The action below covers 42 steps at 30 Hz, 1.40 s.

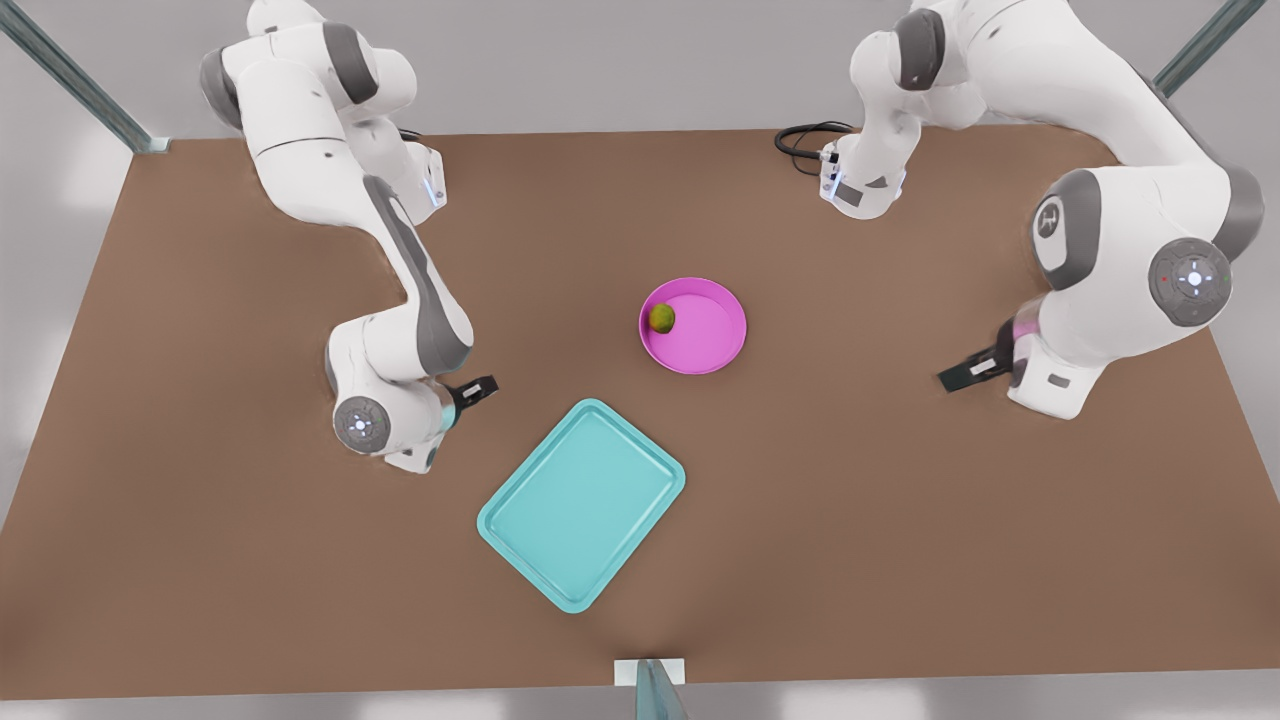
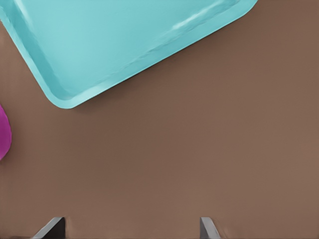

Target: Place the orange on the plate with the left arm and the plate on the tray with the right arm

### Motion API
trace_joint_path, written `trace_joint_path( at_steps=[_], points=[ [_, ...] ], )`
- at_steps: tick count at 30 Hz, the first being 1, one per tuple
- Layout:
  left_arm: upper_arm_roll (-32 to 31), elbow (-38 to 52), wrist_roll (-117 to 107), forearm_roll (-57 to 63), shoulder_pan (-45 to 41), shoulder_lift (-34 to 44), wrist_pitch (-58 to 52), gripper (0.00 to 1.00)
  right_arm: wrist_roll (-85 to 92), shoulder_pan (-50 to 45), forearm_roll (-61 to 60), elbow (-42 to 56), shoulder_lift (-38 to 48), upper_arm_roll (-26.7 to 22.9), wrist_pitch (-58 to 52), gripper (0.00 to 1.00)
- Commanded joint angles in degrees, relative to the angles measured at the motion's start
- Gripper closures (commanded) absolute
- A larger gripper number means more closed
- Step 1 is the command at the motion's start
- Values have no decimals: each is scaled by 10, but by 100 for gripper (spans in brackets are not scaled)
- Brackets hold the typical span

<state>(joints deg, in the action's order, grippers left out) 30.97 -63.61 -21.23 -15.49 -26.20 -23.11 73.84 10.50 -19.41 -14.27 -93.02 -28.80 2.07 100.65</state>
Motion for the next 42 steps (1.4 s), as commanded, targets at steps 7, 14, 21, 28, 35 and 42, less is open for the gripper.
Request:
trace_joint_path(
  at_steps=[7, 14, 21, 28, 35, 42],
  points=[
    [-353, 36, 153, 164, 277, 29, -74, 0, -325, -161, -42, -81, -65, 16, 362, 0],
    [-324, 35, 213, 124, 286, 46, -84, 0, -325, -198, -82, -66, -76, 31, 365, 0],
    [-322, -2, 213, 141, 286, 55, -58, 0, -319, -208, -82, -66, -82, 50, 364, 0],
    [-312, -8, 214, 141, 287, 57, -48, 0, -321, -229, -83, -61, -89, 51, 380, 0],
    [-312, -8, 214, 141, 287, 57, -50, 0, -319, -232, -82, -61, -105, 51, 387, 0],
    [-312, -8, 214, 141, 286, 56, -51, 0, -318, -240, -81, -60, -117, 51, 389, 0]
  ],
)
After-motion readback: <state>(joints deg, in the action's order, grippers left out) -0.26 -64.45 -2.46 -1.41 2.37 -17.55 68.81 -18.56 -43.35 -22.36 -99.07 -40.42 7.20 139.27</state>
